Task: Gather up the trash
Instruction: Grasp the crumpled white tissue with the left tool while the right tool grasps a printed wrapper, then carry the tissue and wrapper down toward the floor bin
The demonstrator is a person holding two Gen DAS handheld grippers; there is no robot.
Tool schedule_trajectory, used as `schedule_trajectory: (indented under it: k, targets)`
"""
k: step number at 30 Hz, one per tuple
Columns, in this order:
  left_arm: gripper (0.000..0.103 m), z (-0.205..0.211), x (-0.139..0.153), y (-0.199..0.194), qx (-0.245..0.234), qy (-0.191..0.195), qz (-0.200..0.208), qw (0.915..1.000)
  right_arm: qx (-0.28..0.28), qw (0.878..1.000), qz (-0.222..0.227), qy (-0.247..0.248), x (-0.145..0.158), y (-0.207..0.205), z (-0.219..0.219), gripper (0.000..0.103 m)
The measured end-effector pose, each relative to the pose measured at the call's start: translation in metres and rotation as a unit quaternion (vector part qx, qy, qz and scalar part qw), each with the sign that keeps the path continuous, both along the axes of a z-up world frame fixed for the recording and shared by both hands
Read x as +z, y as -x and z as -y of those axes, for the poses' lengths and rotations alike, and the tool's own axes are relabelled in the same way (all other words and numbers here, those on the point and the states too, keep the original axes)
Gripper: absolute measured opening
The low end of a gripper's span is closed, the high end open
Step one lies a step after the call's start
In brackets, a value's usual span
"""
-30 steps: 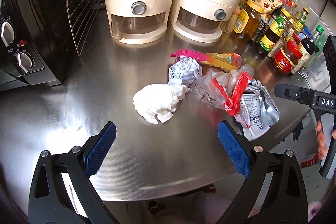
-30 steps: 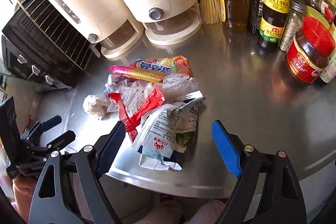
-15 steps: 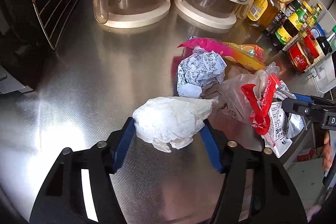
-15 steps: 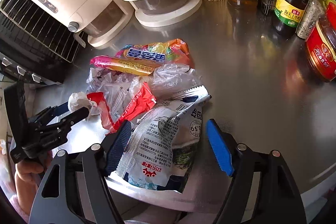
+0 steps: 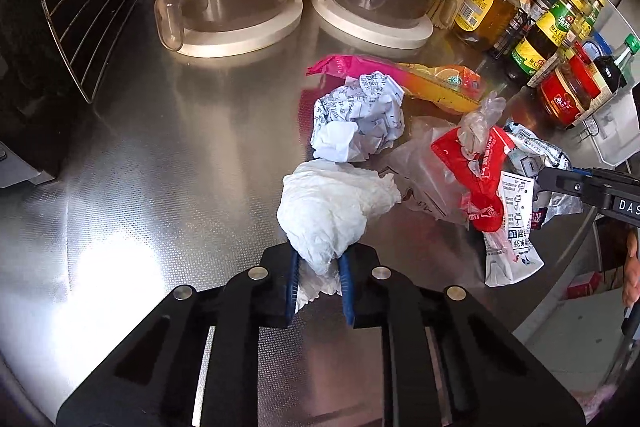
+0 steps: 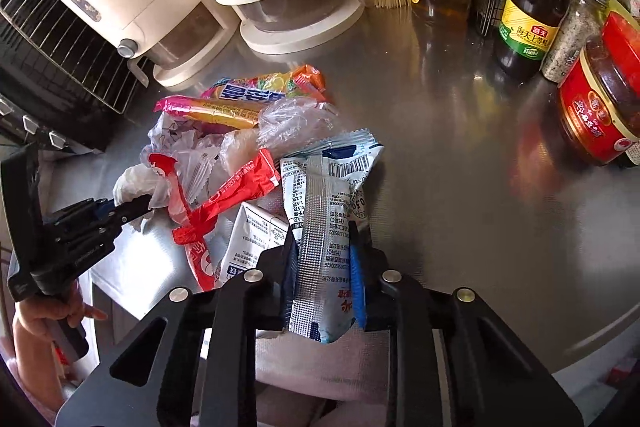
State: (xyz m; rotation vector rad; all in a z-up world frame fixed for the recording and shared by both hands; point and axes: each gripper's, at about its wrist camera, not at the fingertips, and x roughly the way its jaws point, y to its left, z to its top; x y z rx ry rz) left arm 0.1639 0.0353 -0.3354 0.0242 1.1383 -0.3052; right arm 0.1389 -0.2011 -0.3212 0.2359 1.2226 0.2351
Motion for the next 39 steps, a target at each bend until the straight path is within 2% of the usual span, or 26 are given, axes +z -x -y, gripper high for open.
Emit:
schedule_trajectory:
  k: [10, 18, 24, 31, 39]
  targets:
    - [0.012, 0.006, 0.035, 0.035, 0.001, -0.006, 0.032, 0.9995, -0.009, 1.000, 0.024, 0.000, 0.018, 0.030, 0.019, 0.017]
    - [0.012, 0.017, 0.059, 0.093, -0.005, -0.004, 0.051, 0.9987, -0.005, 0.999, 0.042, -0.011, 0.036, 0.075, 0.023, 0.017]
    - [0.012, 0.028, 0.063, 0.140, -0.007, 0.000, 0.047, 0.9989, 0.010, 0.999, 0.040, -0.016, 0.041, 0.117, 0.020, 0.017]
    - [0.012, 0.037, 0.042, 0.191, -0.009, 0.006, 0.018, 0.9998, 0.028, 0.999, 0.017, -0.022, 0.024, 0.162, 0.017, 0.017]
    - [0.012, 0.050, -0.022, 0.226, -0.015, 0.005, -0.058, 0.9982, 0.039, 0.998, -0.046, -0.025, -0.030, 0.199, 0.013, 0.017]
